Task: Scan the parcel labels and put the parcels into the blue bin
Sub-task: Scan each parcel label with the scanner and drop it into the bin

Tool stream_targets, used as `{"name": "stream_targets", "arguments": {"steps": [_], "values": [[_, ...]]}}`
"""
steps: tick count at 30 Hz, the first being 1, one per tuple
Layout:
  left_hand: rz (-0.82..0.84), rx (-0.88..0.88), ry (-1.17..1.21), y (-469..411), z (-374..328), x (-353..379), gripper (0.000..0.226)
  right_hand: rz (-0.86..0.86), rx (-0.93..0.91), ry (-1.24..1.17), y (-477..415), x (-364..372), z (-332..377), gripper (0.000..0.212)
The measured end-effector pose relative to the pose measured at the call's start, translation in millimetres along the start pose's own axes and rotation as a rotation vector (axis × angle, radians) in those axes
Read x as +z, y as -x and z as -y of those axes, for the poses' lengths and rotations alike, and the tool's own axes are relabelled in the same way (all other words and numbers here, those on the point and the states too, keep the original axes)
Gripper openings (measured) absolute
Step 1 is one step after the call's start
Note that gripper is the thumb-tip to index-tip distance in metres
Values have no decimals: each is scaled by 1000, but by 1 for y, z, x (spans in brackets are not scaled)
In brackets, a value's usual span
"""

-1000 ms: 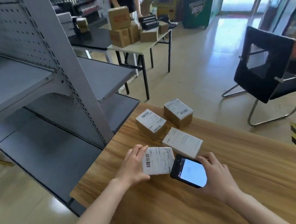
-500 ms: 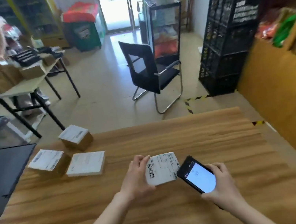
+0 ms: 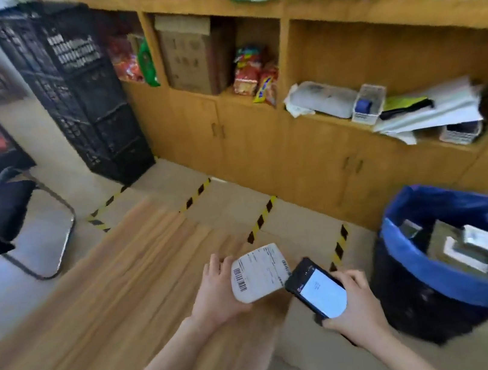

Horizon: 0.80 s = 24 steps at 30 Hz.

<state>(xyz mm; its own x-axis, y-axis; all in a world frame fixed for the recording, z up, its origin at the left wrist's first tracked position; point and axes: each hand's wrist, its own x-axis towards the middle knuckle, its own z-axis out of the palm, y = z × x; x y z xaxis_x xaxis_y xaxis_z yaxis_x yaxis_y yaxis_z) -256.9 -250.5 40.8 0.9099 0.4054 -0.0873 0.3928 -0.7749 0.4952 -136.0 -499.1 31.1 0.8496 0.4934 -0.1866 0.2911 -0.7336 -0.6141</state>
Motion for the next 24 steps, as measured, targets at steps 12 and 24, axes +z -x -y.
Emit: {"name": "stream_targets", "arguments": {"steps": [12,24], "values": [[193,446,-34,-109,-178,109,84,-263,388,-22,27,-111,-155,97],[324,511,-55,-290,-274,200,80,-299,500,-53,-84,-177,-260,75]]}}
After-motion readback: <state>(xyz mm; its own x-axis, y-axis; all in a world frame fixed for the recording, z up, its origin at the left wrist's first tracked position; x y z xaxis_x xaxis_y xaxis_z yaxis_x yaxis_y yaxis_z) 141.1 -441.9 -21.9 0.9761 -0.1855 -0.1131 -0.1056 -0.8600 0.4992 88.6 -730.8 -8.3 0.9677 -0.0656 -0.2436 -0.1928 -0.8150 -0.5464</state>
